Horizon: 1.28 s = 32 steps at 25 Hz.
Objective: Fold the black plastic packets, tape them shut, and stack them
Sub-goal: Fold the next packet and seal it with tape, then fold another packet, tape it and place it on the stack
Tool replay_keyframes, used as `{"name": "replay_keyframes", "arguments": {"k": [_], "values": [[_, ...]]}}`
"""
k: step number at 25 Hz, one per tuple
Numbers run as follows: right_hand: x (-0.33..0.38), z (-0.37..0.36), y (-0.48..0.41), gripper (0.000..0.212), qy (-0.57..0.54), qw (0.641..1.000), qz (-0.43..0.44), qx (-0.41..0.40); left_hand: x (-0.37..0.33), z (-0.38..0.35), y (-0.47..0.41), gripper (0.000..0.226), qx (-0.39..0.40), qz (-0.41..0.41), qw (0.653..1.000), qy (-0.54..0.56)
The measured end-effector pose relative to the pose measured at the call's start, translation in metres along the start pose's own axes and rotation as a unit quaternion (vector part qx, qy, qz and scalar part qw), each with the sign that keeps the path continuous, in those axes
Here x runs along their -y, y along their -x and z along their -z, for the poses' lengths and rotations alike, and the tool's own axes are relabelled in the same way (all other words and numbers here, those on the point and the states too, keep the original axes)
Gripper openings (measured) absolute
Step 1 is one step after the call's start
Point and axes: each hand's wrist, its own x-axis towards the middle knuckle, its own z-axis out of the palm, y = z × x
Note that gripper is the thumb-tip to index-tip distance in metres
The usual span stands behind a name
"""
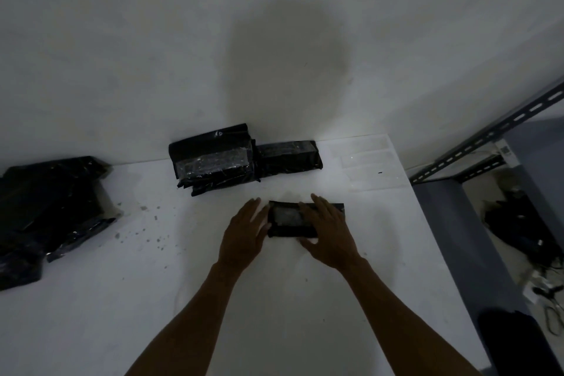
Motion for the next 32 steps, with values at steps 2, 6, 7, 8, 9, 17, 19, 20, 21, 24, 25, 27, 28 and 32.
{"name": "replay_keyframes", "arguments": {"k": [2,6,7,8,9,17,19,20,21,24,25,27,28,32], "values": [[0.007,-0.006,-0.009,0.090,0.040,0.998,0.009,0.052,0.019,0.011,0.009,0.052,-0.003,0.059,0.997,-0.043],[0.008,-0.009,-0.020,0.078,0.034,0.999,0.011,0.017,0.058,0.027,0.028,0.057,0.033,0.171,0.980,-0.092],[0.010,-0.007,-0.022,0.075,0.035,0.999,0.015,0.000,0.065,0.031,0.033,0.058,0.045,0.186,0.975,-0.109],[0.013,-0.005,-0.025,0.073,0.040,0.999,0.026,-0.014,0.072,0.033,0.037,0.059,0.056,0.194,0.972,-0.123],[0.017,-0.003,-0.029,0.071,0.047,0.998,0.040,-0.028,0.075,0.035,0.039,0.059,0.066,0.195,0.969,-0.134],[0.100,0.032,-0.093,0.055,-0.048,0.963,0.124,-0.235,0.075,0.042,0.040,0.060,0.075,0.205,0.967,-0.134],[0.131,0.044,-0.120,0.056,-0.035,0.959,0.146,-0.241,0.075,0.043,0.039,0.060,0.079,0.206,0.967,-0.128],[0.147,0.047,-0.137,0.056,-0.018,0.958,0.154,-0.241,0.074,0.044,0.039,0.060,0.080,0.206,0.967,-0.127],[0.161,0.047,-0.154,0.055,0.002,0.958,0.159,-0.239,0.074,0.044,0.039,0.060,0.080,0.207,0.967,-0.126],[0.183,0.025,-0.193,0.042,0.073,0.967,0.141,-0.198,0.075,0.045,0.039,0.060,0.074,0.212,0.968,-0.113],[0.183,0.013,-0.198,0.040,0.091,0.973,0.124,-0.174,0.075,0.045,0.039,0.060,0.076,0.212,0.968,-0.113],[0.178,-0.012,-0.197,0.042,0.112,0.980,0.091,-0.135,0.076,0.044,0.038,0.060,0.080,0.215,0.967,-0.112],[0.175,-0.020,-0.194,0.045,0.121,0.981,0.081,-0.126,0.076,0.045,0.037,0.060,0.079,0.215,0.967,-0.109],[0.177,-0.022,-0.190,0.053,0.149,0.976,0.072,-0.143,0.076,0.044,0.037,0.060,0.078,0.218,0.967,-0.105]]}}
